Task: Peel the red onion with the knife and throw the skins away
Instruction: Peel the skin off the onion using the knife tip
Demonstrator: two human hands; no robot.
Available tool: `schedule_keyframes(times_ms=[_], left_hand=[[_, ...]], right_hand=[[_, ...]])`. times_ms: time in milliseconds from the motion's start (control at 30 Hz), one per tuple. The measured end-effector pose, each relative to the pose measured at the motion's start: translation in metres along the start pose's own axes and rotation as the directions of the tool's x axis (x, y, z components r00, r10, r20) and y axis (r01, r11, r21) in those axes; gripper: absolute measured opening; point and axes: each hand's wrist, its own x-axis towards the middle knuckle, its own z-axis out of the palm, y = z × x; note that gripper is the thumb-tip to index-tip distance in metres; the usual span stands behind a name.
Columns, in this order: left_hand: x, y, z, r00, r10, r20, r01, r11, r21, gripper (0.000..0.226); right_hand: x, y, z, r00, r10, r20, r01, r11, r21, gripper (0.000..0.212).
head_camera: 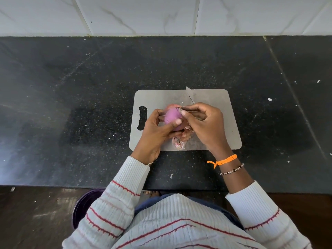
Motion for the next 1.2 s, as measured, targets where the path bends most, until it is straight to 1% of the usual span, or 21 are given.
schedule_keyframes(times_ms=[33,200,367,567,667,800,867,933,1033,1100,1200], left_hand=[[0.000,-0.001,0.000,1.000,0.003,0.005,-0.003,1.000,0.007,0.034],[0.000,-0.002,0.001,1.000,0.019,0.011,-0.020,0.996,0.085,0.042],[0.001,-0.002,-0.001,0.998,0.060,0.019,-0.063,0.983,0.173,0.034],[0.004,-0.003,-0.003,0.999,0.032,0.031,-0.036,0.989,0.145,0.031],[0.006,-0.004,-0.003,0.999,0.024,0.034,-0.028,0.990,0.142,0.031],[0.007,-0.005,-0.003,1.000,0.012,0.024,-0.015,0.991,0.135,0.033],[0.008,-0.005,-0.002,0.999,0.008,0.033,-0.012,0.992,0.123,0.031],[0.008,-0.004,-0.001,0.999,0.007,0.036,-0.012,0.993,0.120,0.030],[0.008,-0.003,-0.001,0.999,0.001,0.040,-0.007,0.990,0.143,0.031],[0.008,-0.002,-0.001,0.999,0.000,0.041,-0.007,0.985,0.172,0.031],[0.007,-0.002,-0.001,0.999,0.010,0.040,-0.018,0.982,0.187,0.033]], right_hand=[[0.000,0.001,-0.001,1.000,0.000,0.006,0.000,1.000,-0.001,0.010],[0.002,0.005,-0.005,0.999,0.000,0.037,0.000,1.000,-0.007,0.009],[0.005,0.007,-0.006,0.997,-0.025,0.067,0.026,1.000,-0.013,0.011],[0.005,0.011,-0.003,0.994,-0.092,0.053,0.097,0.991,-0.092,0.007],[0.006,0.014,-0.005,0.994,-0.104,0.027,0.106,0.987,-0.117,0.005],[0.007,0.017,-0.007,1.000,-0.009,-0.002,0.009,0.999,-0.036,0.008],[0.007,0.019,-0.007,1.000,0.009,-0.003,-0.009,1.000,-0.010,0.017],[0.006,0.018,-0.007,1.000,-0.006,0.017,0.006,1.000,-0.023,0.017],[0.004,0.014,-0.007,0.998,-0.054,0.042,0.056,0.997,-0.050,0.007],[0.004,0.014,-0.007,0.995,-0.092,0.036,0.095,0.992,-0.079,0.007],[0.007,0.013,-0.008,0.994,-0.102,0.031,0.104,0.992,-0.073,0.007]])
